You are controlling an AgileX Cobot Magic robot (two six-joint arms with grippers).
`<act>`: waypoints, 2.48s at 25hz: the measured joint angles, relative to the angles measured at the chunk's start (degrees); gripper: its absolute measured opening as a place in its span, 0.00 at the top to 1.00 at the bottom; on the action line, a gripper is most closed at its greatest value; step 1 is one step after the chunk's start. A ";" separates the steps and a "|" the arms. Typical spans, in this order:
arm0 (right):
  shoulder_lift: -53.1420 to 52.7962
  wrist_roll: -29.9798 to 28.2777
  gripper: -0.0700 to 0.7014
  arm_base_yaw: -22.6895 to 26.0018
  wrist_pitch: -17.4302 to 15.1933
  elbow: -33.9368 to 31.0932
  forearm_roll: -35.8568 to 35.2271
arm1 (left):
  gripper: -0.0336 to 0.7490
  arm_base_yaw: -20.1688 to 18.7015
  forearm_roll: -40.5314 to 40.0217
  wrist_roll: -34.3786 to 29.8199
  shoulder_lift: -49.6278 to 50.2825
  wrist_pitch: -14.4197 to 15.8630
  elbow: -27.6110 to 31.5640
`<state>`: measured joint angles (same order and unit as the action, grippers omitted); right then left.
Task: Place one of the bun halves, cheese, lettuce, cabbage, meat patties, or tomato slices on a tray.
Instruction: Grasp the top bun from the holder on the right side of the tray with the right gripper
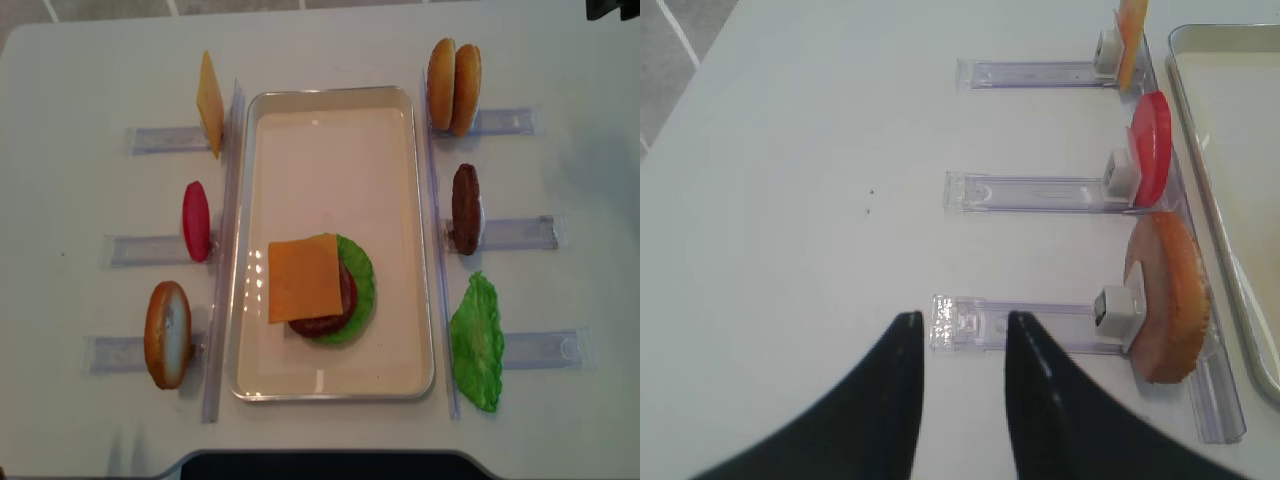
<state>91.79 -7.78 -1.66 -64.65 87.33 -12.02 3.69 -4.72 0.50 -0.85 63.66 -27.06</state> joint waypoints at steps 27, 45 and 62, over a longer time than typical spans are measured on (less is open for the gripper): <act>15.96 18.23 0.31 -20.41 4.44 14.30 3.94 | 0.68 0.00 0.00 0.00 0.00 0.00 0.01; 23.69 18.35 0.31 -18.58 5.64 14.29 5.01 | 0.68 0.00 -0.04 0.00 0.00 0.00 0.01; 27.16 16.52 0.31 -17.91 6.89 14.34 3.91 | 0.68 0.00 -0.04 0.00 0.00 0.00 0.05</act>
<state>118.95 8.74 -19.57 -57.76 101.67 -8.11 3.69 -4.76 0.50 -0.85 63.66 -27.01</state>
